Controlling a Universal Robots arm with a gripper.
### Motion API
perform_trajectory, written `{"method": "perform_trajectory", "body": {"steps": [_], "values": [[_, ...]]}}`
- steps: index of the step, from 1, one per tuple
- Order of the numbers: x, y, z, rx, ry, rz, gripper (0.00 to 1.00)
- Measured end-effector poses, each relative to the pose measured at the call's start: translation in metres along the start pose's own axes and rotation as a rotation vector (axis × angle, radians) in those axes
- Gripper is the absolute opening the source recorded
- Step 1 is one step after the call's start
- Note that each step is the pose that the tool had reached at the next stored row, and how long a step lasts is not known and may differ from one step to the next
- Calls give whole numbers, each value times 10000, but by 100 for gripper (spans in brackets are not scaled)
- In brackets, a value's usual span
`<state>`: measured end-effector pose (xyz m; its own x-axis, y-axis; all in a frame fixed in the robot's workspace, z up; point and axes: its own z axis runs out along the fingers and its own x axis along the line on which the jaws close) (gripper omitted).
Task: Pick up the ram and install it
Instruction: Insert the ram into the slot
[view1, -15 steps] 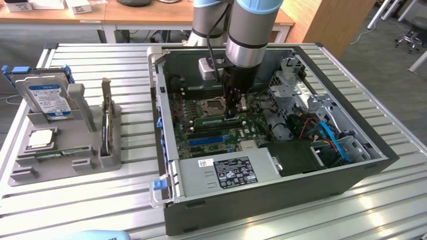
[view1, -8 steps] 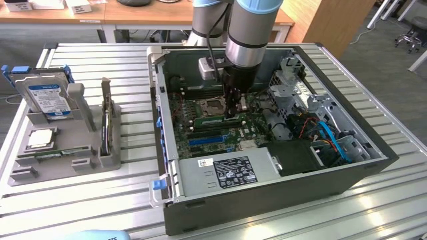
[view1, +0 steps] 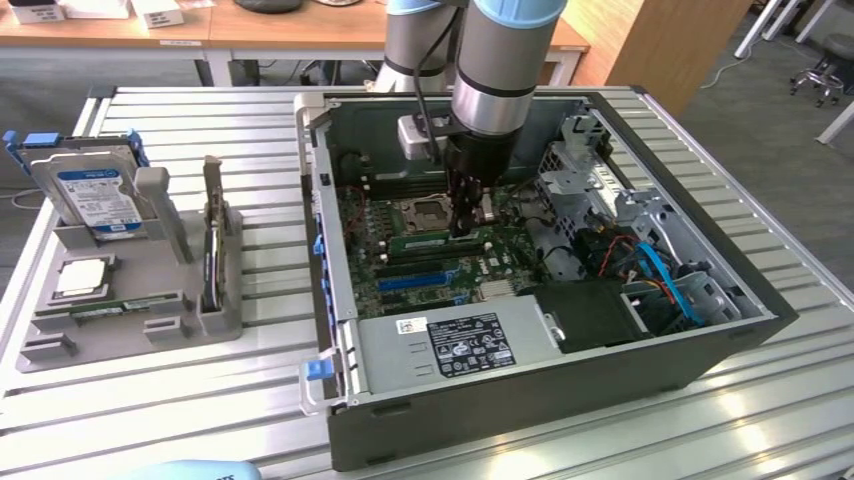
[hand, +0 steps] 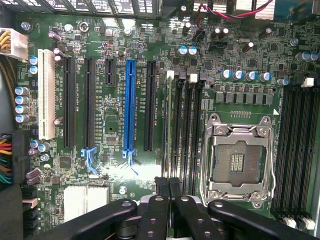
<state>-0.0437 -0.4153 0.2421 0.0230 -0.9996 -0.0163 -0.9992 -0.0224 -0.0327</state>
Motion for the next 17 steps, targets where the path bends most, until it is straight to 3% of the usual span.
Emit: {"method": "perform_trajectory", "body": {"steps": [17], "values": [[0, -3, -14, 31, -29, 42, 12]]}}
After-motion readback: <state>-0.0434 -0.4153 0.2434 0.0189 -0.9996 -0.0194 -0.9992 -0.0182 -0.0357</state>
